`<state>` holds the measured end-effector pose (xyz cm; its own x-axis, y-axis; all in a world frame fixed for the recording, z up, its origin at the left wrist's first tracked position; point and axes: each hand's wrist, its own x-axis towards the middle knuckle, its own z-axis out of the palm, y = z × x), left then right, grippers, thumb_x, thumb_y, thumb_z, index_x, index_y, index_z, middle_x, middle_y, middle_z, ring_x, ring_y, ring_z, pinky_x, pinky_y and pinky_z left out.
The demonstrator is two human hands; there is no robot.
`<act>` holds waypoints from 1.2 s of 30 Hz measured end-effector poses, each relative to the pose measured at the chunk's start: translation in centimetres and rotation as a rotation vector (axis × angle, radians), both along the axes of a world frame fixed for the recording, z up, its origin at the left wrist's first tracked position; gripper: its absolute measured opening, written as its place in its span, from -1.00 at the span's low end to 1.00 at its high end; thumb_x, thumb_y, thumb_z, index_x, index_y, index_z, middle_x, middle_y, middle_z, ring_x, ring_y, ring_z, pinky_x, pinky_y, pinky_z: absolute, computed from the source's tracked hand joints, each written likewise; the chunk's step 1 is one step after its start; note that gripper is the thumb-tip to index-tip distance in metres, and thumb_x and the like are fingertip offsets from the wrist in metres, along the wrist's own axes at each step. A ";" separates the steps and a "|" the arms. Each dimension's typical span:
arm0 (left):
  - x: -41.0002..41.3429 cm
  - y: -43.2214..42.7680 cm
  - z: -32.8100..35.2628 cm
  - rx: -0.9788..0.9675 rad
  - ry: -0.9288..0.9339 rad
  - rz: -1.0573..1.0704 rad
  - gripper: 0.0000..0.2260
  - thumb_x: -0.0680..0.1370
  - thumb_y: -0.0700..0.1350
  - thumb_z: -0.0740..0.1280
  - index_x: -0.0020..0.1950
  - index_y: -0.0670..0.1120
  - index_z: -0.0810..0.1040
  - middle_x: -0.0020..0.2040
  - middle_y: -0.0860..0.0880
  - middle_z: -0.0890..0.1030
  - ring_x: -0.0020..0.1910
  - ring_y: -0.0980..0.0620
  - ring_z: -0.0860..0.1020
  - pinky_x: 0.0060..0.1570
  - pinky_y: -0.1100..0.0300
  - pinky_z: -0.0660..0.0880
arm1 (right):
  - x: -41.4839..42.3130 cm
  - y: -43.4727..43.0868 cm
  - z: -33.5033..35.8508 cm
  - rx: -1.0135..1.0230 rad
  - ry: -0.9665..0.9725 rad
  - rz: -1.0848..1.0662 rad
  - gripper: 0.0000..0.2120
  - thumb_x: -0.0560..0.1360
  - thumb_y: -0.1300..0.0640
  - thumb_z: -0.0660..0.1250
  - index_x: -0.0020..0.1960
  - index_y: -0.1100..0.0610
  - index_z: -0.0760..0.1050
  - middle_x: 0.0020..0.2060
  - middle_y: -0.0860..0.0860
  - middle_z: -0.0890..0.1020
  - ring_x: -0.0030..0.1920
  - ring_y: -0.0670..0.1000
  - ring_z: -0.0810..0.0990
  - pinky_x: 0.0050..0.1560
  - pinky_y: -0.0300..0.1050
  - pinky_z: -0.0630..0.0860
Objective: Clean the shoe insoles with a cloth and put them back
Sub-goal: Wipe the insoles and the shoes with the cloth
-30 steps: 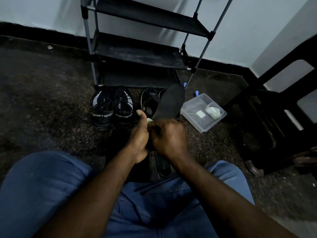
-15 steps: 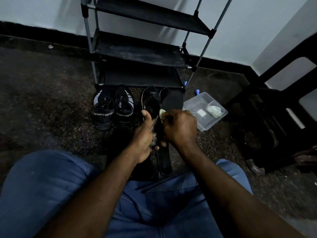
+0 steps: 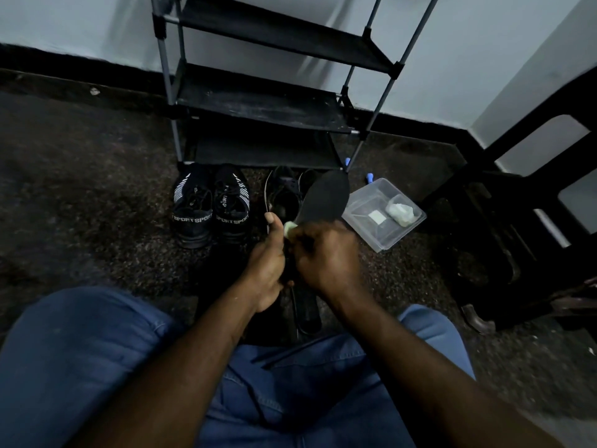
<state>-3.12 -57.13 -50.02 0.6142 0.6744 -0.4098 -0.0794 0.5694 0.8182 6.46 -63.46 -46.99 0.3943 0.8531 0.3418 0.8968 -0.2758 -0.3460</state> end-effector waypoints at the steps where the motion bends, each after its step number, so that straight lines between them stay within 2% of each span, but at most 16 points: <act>1: 0.1 0.2 -0.1 -0.014 -0.003 0.016 -0.22 0.45 0.54 0.04 0.14 -0.05 0.68 -0.05 -0.07 0.73 -0.13 -0.08 0.69 -0.17 0.12 0.53 | -0.6 -0.1 0.0 -0.014 -0.028 0.042 -0.84 0.44 0.03 0.39 -0.02 -0.08 0.71 -0.17 -0.05 0.71 -0.14 0.11 0.60 -0.11 -0.01 0.51; 2: 0.2 0.2 -0.1 -0.013 0.000 0.015 -0.21 0.43 0.56 0.05 0.14 -0.06 0.68 -0.01 -0.09 0.74 -0.08 -0.07 0.70 -0.14 0.12 0.54 | -0.8 -0.2 0.1 -0.026 -0.063 0.049 -0.85 0.43 0.01 0.39 -0.04 -0.09 0.70 -0.18 -0.06 0.71 -0.14 0.11 0.59 -0.11 0.00 0.49; 5: 0.1 -0.2 0.4 0.037 0.005 -0.037 -0.24 0.47 0.55 -0.07 0.04 0.03 0.68 -0.23 -0.03 0.66 -0.39 0.04 0.55 -0.41 0.25 0.31 | 1.1 0.5 0.4 -0.021 -0.105 -0.081 -0.88 0.49 -0.05 0.39 -0.04 -0.09 0.69 -0.17 -0.07 0.70 -0.09 0.09 0.59 -0.04 0.04 0.48; 8: -0.3 -0.4 0.3 0.061 0.011 -0.068 -0.24 0.51 0.53 -0.12 0.03 0.05 0.69 -0.18 -0.09 0.64 -0.44 -0.01 0.51 -0.47 0.24 0.23 | 2.4 1.0 0.3 -0.041 -0.028 -0.179 -0.86 0.51 -0.01 0.40 0.03 -0.07 0.69 -0.10 -0.06 0.71 -0.02 0.08 0.60 0.01 0.03 0.47; 11: -0.3 -0.4 0.3 0.020 -0.009 -0.027 -0.29 0.49 0.53 -0.04 0.01 0.07 0.71 -0.09 -0.11 0.67 -0.32 -0.01 0.57 -0.39 0.19 0.36 | 0.8 0.6 0.2 0.008 -0.008 -0.055 -0.82 0.48 0.00 0.37 0.03 -0.09 0.71 -0.11 -0.04 0.72 -0.09 0.11 0.61 -0.05 0.04 0.54; 13: 0.1 -0.1 0.3 -0.014 -0.023 0.015 -0.34 0.46 0.53 0.03 -0.04 0.09 0.72 0.03 -0.09 0.73 -0.06 -0.09 0.67 -0.10 0.01 0.53 | -0.4 0.1 0.2 -0.004 -0.060 0.040 -0.77 0.46 -0.04 0.29 -0.02 -0.10 0.70 -0.16 -0.06 0.71 -0.13 0.11 0.59 -0.12 0.02 0.50; 14: 0.2 -0.1 0.3 -0.023 -0.026 0.022 -0.33 0.44 0.54 0.05 0.00 0.07 0.71 0.07 -0.09 0.73 0.04 -0.12 0.67 -0.01 -0.05 0.53 | -0.6 0.0 0.4 -0.015 -0.102 0.052 -0.75 0.46 -0.06 0.25 -0.04 -0.09 0.69 -0.18 -0.06 0.69 -0.13 0.11 0.58 -0.14 0.02 0.47; 15: 0.2 -0.1 0.3 -0.023 -0.018 0.020 -0.29 0.42 0.55 0.05 0.07 0.04 0.70 0.06 -0.08 0.73 0.02 -0.13 0.68 -0.06 -0.01 0.51 | -0.3 0.1 0.6 -0.015 -0.138 0.037 -0.74 0.47 -0.09 0.23 -0.05 -0.08 0.69 -0.19 -0.07 0.68 -0.13 0.10 0.57 -0.14 0.02 0.46; 17: 0.0 -0.2 0.4 0.005 0.009 -0.011 -0.22 0.44 0.55 0.00 0.13 -0.02 0.68 -0.09 -0.06 0.72 -0.25 -0.06 0.62 -0.33 0.19 0.39 | 1.1 0.5 0.8 -0.022 -0.167 -0.048 -0.77 0.53 -0.11 0.28 -0.03 -0.08 0.69 -0.19 -0.07 0.69 -0.11 0.08 0.58 -0.09 0.04 0.46; 18: -0.2 -0.3 0.6 0.028 0.018 -0.021 -0.23 0.48 0.53 -0.02 0.12 -0.04 0.69 -0.13 -0.09 0.70 -0.35 -0.04 0.59 -0.42 0.23 0.31 | 2.0 0.7 0.8 -0.027 -0.141 -0.098 -0.80 0.55 -0.11 0.32 -0.02 -0.09 0.69 -0.17 -0.07 0.70 -0.09 0.07 0.59 -0.05 0.05 0.49; 20: -0.4 -0.3 0.7 0.053 0.020 -0.007 -0.28 0.54 0.48 -0.02 0.15 -0.01 0.68 -0.05 -0.11 0.73 -0.33 -0.12 0.65 -0.47 0.24 0.30 | 3.6 0.6 1.0 0.009 0.046 -0.162 -0.87 0.55 -0.07 0.40 -0.03 -0.07 0.70 -0.17 -0.09 0.73 -0.12 -0.02 0.64 -0.04 0.01 0.57; 23: -0.4 0.2 0.9 0.050 0.011 0.027 -0.39 0.59 0.41 0.03 0.34 0.02 0.56 0.10 -0.04 0.74 -0.09 -0.15 0.74 -0.38 0.21 0.46 | 4.6 0.0 1.5 0.126 0.420 -0.200 -0.95 0.52 0.05 0.50 -0.10 -0.08 0.70 -0.23 -0.18 0.72 -0.21 -0.20 0.67 -0.10 -0.15 0.62; 26: -0.1 0.5 1.0 0.015 0.009 0.035 -0.48 0.63 0.34 0.11 0.32 0.00 0.55 0.03 0.03 0.75 -0.12 -0.03 0.74 -0.28 0.18 0.51 | 4.5 -0.9 1.0 0.128 0.504 -0.192 -0.89 0.50 0.12 0.52 -0.10 -0.11 0.69 -0.23 -0.23 0.71 -0.20 -0.25 0.66 -0.12 -0.25 0.58; 30: 0.1 0.0 0.5 -0.068 -0.028 0.033 -0.57 0.62 0.27 0.22 0.22 -0.03 0.61 -0.06 0.02 0.75 -0.23 0.06 0.71 -0.27 0.15 0.51 | 3.6 -1.2 0.3 0.088 0.417 -0.139 -0.92 0.52 0.06 0.48 0.00 -0.08 0.72 -0.17 -0.18 0.72 -0.23 -0.18 0.65 -0.13 -0.14 0.61; 33: -0.1 -0.1 0.2 -0.095 -0.027 0.046 -0.57 0.60 0.26 0.27 0.26 -0.01 0.62 0.07 0.00 0.74 -0.15 0.06 0.70 -0.28 0.15 0.55 | 2.7 -1.0 -0.4 0.095 0.294 -0.135 -0.84 0.54 -0.08 0.43 0.02 -0.07 0.73 -0.13 -0.12 0.74 -0.23 -0.09 0.65 -0.09 -0.07 0.61; 36: 0.0 0.1 0.1 -0.125 -0.058 0.058 -0.57 0.63 0.22 0.25 0.30 -0.05 0.62 0.17 -0.06 0.71 0.03 -0.02 0.71 -0.16 0.12 0.61 | 1.4 -1.2 -1.1 0.067 0.191 -0.123 -0.76 0.52 -0.18 0.34 0.00 -0.11 0.73 -0.16 -0.09 0.74 -0.20 0.00 0.65 -0.08 0.01 0.60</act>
